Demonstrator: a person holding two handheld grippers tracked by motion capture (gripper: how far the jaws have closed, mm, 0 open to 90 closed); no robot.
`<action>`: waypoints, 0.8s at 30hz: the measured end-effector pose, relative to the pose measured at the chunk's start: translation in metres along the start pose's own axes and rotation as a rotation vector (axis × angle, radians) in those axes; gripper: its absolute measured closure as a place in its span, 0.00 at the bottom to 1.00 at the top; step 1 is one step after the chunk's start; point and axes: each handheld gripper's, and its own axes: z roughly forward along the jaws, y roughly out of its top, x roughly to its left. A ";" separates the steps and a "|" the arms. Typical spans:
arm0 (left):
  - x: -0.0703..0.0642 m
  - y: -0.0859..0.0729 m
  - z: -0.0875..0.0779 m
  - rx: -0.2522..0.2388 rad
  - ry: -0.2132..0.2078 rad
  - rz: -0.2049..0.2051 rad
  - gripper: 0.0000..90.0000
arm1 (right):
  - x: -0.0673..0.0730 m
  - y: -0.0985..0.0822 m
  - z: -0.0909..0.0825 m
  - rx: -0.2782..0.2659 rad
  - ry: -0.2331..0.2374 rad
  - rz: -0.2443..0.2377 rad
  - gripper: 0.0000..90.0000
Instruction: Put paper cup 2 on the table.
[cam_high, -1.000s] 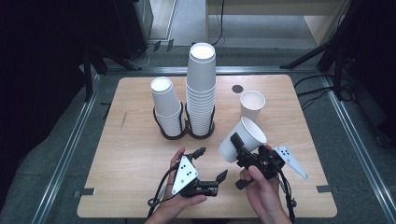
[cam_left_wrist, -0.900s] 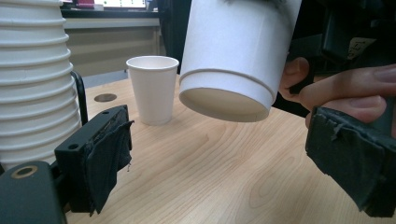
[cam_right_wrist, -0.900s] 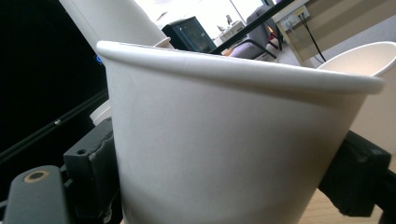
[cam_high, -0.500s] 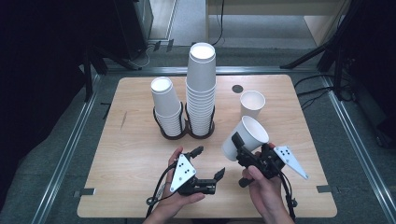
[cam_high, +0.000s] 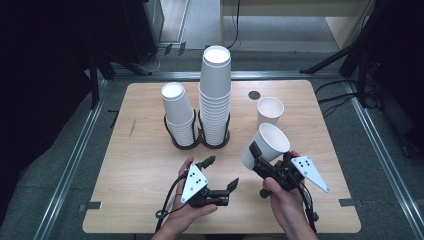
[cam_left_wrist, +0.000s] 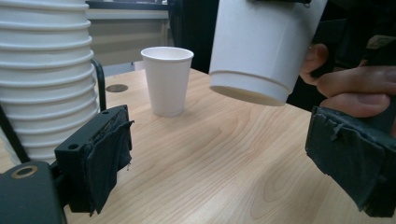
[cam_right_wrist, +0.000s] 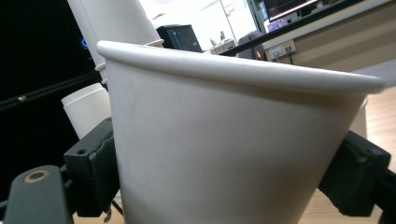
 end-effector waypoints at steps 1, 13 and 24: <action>0.001 0.000 0.000 0.001 0.001 -0.002 0.08 | -0.001 0.000 0.000 -0.003 -0.003 -0.013 0.15; 0.012 -0.005 0.001 0.030 0.036 -0.017 0.08 | -0.010 -0.002 0.003 -0.024 -0.054 -0.151 0.15; 0.028 -0.012 0.000 0.052 0.078 -0.040 0.08 | -0.024 -0.007 0.008 -0.024 -0.094 -0.236 0.15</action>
